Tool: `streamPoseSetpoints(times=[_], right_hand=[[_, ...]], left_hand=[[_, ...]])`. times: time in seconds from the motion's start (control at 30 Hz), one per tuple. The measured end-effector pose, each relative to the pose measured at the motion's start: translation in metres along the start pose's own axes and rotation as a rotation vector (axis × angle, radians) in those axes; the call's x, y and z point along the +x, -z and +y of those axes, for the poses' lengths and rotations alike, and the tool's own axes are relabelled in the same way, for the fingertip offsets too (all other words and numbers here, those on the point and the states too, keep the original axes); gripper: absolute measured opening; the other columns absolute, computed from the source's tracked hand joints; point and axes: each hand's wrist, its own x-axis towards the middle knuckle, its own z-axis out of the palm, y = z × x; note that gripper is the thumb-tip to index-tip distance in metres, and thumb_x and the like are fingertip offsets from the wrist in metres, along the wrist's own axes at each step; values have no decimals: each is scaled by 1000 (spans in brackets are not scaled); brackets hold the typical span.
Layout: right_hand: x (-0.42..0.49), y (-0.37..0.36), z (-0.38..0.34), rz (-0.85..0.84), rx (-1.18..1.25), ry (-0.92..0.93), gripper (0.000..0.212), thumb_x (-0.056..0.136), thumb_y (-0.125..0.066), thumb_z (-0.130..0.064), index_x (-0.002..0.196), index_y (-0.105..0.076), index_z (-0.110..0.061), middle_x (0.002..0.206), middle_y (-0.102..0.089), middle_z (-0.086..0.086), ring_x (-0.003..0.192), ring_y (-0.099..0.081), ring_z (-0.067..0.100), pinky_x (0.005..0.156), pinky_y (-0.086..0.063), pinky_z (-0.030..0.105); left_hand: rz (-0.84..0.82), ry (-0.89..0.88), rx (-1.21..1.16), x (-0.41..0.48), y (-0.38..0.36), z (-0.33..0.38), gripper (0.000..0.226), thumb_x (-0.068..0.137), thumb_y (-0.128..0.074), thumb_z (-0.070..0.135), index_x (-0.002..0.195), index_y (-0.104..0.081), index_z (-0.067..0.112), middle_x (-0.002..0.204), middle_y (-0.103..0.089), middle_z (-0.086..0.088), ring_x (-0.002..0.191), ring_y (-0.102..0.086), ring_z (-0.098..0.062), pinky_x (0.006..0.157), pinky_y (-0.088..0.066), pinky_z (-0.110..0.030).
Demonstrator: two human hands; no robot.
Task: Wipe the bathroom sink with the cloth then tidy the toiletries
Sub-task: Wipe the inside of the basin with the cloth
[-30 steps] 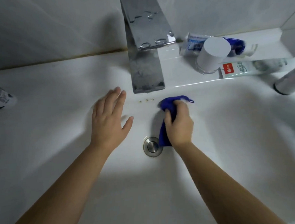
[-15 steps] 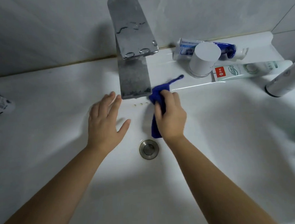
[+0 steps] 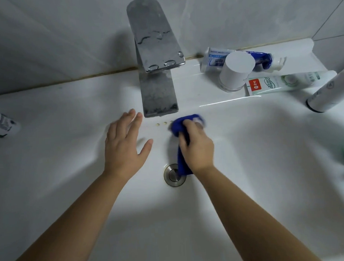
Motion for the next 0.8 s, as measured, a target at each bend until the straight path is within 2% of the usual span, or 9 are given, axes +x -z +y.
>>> streamPoseSetpoints(times=[0.03,0.1,0.23,0.3,0.37,0.5,0.57,0.7,0.8], right_hand=[[0,0,-2,-40,-28,21,27,87,-52,-18,113,-57,-11,112,-60,15,81,-59,39,63,-37,33],[8,11,15,78,-56,-47,32,85,-47,-24,113,-56,-11,111,-61,15,86,-59,38,66,-39,34],[33,55,51,412,77,-458,32,88,-44,-21,118,-50,-12,109,-62,10,99,-56,30,76,-33,22],[30,44,29,359,142,-407,30,89,-47,-14,119,-50,-11,109,-61,8,97,-56,24,74,-29,14],[17,11,-8,215,177,-208,29,87,-50,-12,116,-53,-10,108,-62,8,90,-56,20,72,-30,14],[4,-6,-30,92,125,-21,32,87,-52,-15,118,-54,-12,115,-60,10,93,-57,29,71,-39,31],[14,20,4,99,11,-57,33,86,-54,-15,119,-54,-11,121,-59,13,100,-57,34,76,-39,35],[26,53,47,256,-31,-403,27,87,-49,-15,114,-50,-11,112,-60,13,99,-56,36,78,-37,32],[9,11,11,134,66,-254,31,85,-50,-17,114,-54,-9,114,-60,12,98,-57,33,77,-36,33]], left_hand=[[-11,-2,8,0,1,-3,59,83,-44,44,128,-50,7,126,-53,-17,116,-35,-25,95,-38,-42],[-16,-9,1,0,1,-7,58,83,-44,44,128,-50,9,127,-53,-15,116,-36,-25,96,-35,-39],[-4,-9,-49,-1,-2,-8,57,82,-47,43,127,-51,8,129,-50,-14,118,-35,-25,98,-27,-33],[8,13,-57,-2,-2,-5,57,81,-48,43,126,-52,8,129,-50,-15,118,-33,-25,98,-26,-32],[0,22,-53,-1,0,-4,58,80,-47,44,126,-53,8,130,-50,-15,117,-33,-25,97,-26,-33],[-9,-40,-31,0,5,-7,59,81,-45,45,125,-53,7,129,-52,-16,115,-34,-25,96,-26,-33],[-19,-36,-42,1,4,-8,61,81,-46,45,128,-51,7,131,-51,-15,118,-33,-25,99,-25,-32],[-25,6,-41,-1,-2,-3,63,80,-46,46,130,-49,8,134,-48,-14,121,-31,-25,101,-25,-33],[-23,6,-37,-1,-2,-2,62,80,-45,46,128,-49,7,132,-49,-15,120,-32,-26,100,-27,-36]])
